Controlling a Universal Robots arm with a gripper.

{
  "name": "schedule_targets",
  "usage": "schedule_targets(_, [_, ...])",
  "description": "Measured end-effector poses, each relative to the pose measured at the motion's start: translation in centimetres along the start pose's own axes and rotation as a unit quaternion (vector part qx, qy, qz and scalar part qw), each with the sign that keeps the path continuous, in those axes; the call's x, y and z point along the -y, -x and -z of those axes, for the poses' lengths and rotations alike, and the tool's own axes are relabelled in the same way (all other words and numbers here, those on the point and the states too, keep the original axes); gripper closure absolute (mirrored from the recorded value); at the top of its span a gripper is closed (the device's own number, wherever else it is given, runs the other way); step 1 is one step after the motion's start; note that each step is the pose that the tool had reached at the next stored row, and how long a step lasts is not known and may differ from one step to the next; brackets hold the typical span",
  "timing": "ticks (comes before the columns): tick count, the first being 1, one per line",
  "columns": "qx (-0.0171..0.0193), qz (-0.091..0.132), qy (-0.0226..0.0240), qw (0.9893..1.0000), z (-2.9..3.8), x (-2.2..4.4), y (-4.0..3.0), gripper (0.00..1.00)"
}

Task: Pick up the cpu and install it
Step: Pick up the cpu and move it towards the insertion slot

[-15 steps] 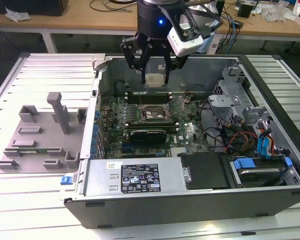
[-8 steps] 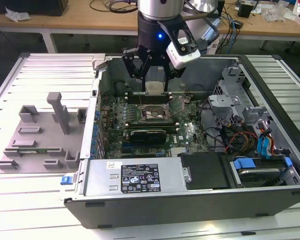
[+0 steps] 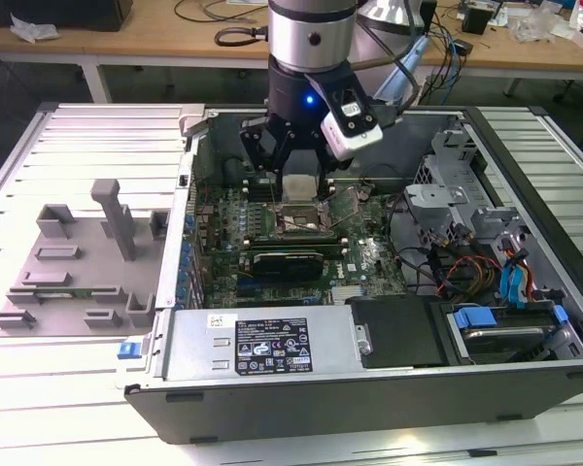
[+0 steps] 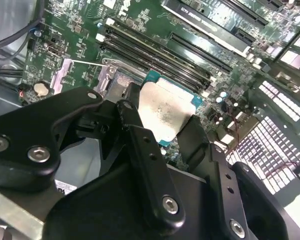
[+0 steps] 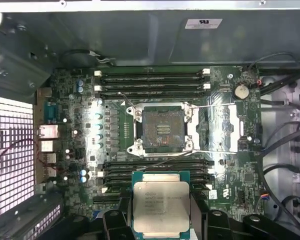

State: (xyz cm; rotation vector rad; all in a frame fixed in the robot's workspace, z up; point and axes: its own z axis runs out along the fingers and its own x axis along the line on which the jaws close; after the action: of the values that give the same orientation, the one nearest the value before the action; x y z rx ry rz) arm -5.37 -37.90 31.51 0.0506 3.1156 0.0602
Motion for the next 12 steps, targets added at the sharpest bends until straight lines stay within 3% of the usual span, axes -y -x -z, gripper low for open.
schedule_targets(4, [0.0000,0.000,0.0000,1.0000,-1.28,-0.46,0.54,0.45])
schedule_targets(6, [0.0000,0.000,0.0000,1.0000,-2.03,-1.14,0.88,0.45])
schedule_targets(12, [-0.0001,0.002,0.0001,1.0000,-2.35,-3.80,1.19,0.45])
